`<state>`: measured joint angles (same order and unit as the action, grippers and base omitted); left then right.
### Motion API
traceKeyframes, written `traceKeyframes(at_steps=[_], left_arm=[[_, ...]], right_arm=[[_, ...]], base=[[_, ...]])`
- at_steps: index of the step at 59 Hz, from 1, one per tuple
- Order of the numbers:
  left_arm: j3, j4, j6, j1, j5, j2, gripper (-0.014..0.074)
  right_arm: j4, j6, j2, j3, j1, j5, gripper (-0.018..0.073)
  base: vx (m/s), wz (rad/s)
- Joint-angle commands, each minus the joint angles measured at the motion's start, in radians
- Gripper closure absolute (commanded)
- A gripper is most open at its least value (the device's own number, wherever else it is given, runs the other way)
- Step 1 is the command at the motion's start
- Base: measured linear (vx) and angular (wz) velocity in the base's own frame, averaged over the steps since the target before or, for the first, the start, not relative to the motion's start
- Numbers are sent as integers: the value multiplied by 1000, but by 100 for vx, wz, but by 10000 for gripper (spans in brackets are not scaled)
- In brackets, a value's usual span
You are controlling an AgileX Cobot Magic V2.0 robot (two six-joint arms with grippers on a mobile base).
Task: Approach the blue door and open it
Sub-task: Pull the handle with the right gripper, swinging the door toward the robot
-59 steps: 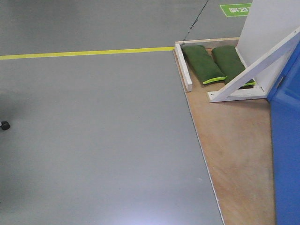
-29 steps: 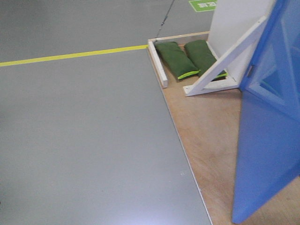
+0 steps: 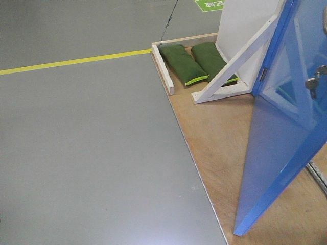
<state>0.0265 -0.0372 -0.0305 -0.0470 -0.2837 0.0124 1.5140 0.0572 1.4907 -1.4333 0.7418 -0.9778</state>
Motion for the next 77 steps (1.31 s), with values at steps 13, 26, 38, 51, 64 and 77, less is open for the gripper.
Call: traceKeyframes(at_steps=[13, 26, 38, 51, 64, 77], left_arm=[[4, 8, 3, 5, 86, 12, 526], [4, 8, 3, 5, 86, 12, 526], [4, 8, 3, 5, 86, 12, 526], [4, 8, 3, 5, 86, 12, 526], [4, 8, 3, 5, 86, 12, 526], [4, 8, 3, 5, 86, 12, 526]], right_arm=[[114, -15, 1, -62, -254, 29, 557], [114, -15, 30, -92, -404, 287, 557], [114, -15, 30, -92, -566, 500, 557], [110, -15, 30, -90, -693, 602, 557], [110, -15, 30, -90, -702, 574, 557], [110, -15, 30, -90, -702, 571, 557]], base=[[0, -4], [0, -4], [0, 0], [0, 0], [0, 0], [0, 0]])
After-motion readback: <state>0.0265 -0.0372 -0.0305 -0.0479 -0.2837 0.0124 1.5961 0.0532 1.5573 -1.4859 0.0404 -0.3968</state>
